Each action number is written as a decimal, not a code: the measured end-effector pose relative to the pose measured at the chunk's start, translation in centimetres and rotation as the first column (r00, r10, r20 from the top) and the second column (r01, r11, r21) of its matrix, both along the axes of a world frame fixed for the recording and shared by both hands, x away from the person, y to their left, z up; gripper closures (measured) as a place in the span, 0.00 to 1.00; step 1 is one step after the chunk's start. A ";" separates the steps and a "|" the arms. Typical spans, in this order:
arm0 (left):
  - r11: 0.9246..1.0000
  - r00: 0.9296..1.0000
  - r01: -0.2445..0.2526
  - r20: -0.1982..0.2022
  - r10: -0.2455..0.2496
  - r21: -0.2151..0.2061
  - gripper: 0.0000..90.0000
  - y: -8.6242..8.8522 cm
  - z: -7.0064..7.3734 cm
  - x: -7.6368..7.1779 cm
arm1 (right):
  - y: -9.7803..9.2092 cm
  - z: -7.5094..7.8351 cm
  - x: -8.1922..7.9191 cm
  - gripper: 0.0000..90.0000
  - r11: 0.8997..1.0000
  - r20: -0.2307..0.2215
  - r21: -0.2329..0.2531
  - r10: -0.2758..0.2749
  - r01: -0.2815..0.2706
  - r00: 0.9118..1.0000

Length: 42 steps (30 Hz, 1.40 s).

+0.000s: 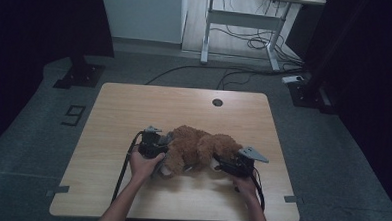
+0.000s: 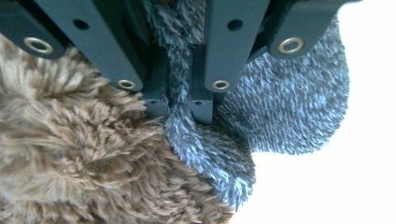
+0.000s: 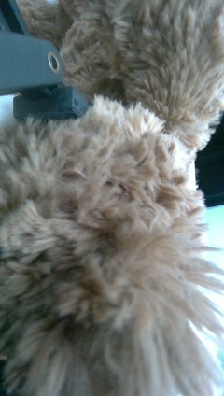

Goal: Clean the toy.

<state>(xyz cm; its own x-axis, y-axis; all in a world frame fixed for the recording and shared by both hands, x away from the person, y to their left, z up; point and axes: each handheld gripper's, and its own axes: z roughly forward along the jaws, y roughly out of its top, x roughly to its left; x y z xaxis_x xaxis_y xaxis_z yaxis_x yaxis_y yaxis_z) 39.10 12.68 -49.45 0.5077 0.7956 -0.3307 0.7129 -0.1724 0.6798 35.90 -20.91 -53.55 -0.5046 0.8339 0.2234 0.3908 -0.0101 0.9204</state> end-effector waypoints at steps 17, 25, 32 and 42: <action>1.000 0.998 0.012 0.064 -0.014 0.023 0.90 -0.1 3.2 -0.7 | -0.6 0.0 -0.3 0.24 0.999 -0.027 -0.013 0.040 -0.040 0.999; 0.999 0.991 0.032 0.133 -0.031 -0.001 0.90 -1.0 5.6 -1.2 | -0.6 -0.1 -0.3 0.24 0.999 -0.026 -0.012 0.037 -0.037 0.999; 0.997 0.980 0.072 0.183 -0.073 0.015 0.90 -3.6 7.5 -1.1 | -0.5 -0.1 -0.4 0.24 0.999 -0.024 -0.013 0.030 -0.030 0.999; 0.992 0.981 0.108 0.157 -0.117 0.066 0.90 -6.2 6.2 -0.5 | -0.5 -0.1 -0.4 0.24 0.999 -0.023 -0.014 0.031 -0.031 0.999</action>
<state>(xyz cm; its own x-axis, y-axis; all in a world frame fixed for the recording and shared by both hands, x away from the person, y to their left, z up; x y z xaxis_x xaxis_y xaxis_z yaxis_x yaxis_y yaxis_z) 38.56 6.47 -43.26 0.6374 0.7457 -0.1940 0.5697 -0.2866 0.7703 35.53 -21.41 -53.63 -0.5254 0.8211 0.2232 0.4112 0.0154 0.9114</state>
